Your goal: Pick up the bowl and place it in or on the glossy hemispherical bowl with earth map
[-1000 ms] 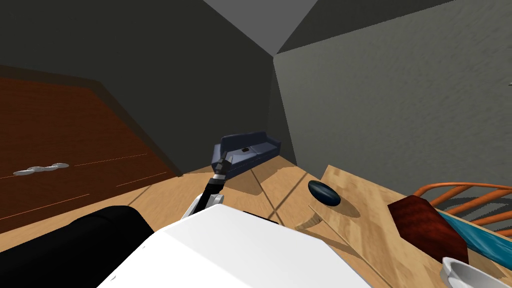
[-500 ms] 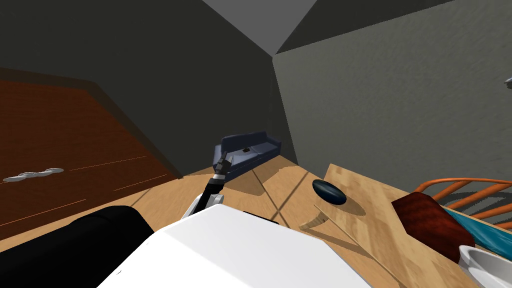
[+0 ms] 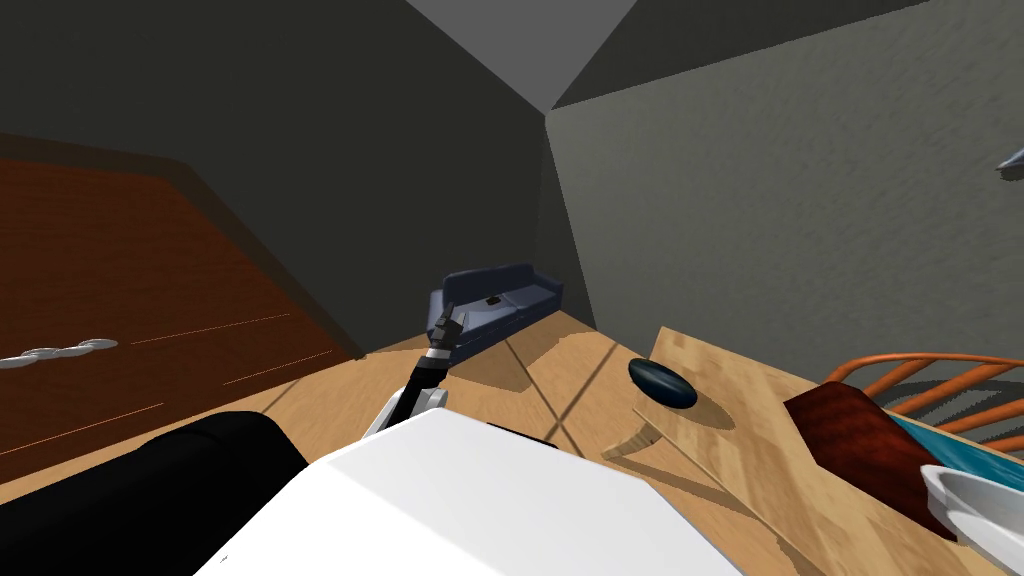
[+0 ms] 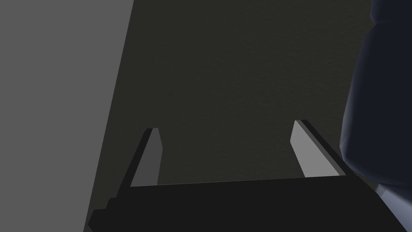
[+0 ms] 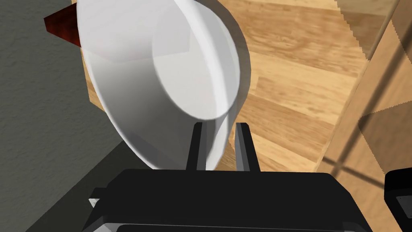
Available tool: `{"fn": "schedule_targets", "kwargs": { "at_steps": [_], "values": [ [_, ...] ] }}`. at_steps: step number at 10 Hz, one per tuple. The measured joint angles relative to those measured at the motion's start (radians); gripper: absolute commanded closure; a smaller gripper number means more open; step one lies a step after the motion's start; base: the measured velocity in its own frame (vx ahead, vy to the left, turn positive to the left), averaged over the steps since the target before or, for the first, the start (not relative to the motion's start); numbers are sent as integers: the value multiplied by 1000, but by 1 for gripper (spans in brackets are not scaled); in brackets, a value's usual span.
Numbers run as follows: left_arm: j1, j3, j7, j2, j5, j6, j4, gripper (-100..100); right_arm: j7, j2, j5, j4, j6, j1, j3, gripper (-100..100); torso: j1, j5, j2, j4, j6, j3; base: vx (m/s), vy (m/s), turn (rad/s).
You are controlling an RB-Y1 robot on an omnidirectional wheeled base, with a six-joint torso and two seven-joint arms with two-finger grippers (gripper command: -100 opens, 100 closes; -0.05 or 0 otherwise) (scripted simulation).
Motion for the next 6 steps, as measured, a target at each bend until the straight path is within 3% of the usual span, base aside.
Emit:
{"fn": "schedule_targets", "kwargs": {
  "at_steps": [1, 2, 3, 4, 6],
  "values": [
    [0, 0, 0, 0, 0, 0, 0, 0, -8, -33, 4, -15, 2, 16, -7, 100, 3, 1, -1, 0, 0, 0, 15, 90, -30],
    [0, 0, 0, 0, 0, 0, 0, 0, 5, -42, 28, 20, -20, -24, -2, 100, 4, 2, -1, 0, 0, 0, 8, 50, -7],
    [0, 0, 0, 0, 0, 0, 0, 0, 7, -57, 32, 15, -24, -19, -4, 100, 3, 1, 0, 0, 0, 0, -2, 17, 9],
    [0, 0, 0, 0, 0, 0, 0, 0, 2, -72, 18, -8, -14, 14, -15, 100, 1, 1, 0, 0, 1, 0, -1, 23, -14],
    [0, 0, 0, 0, 0, 0, 0, 0, -17, -116, 30, -33, -8, 23, -10, 100, 2, 2, 0, 1, 0, 1, 11, 45, -19]
  ]
}}
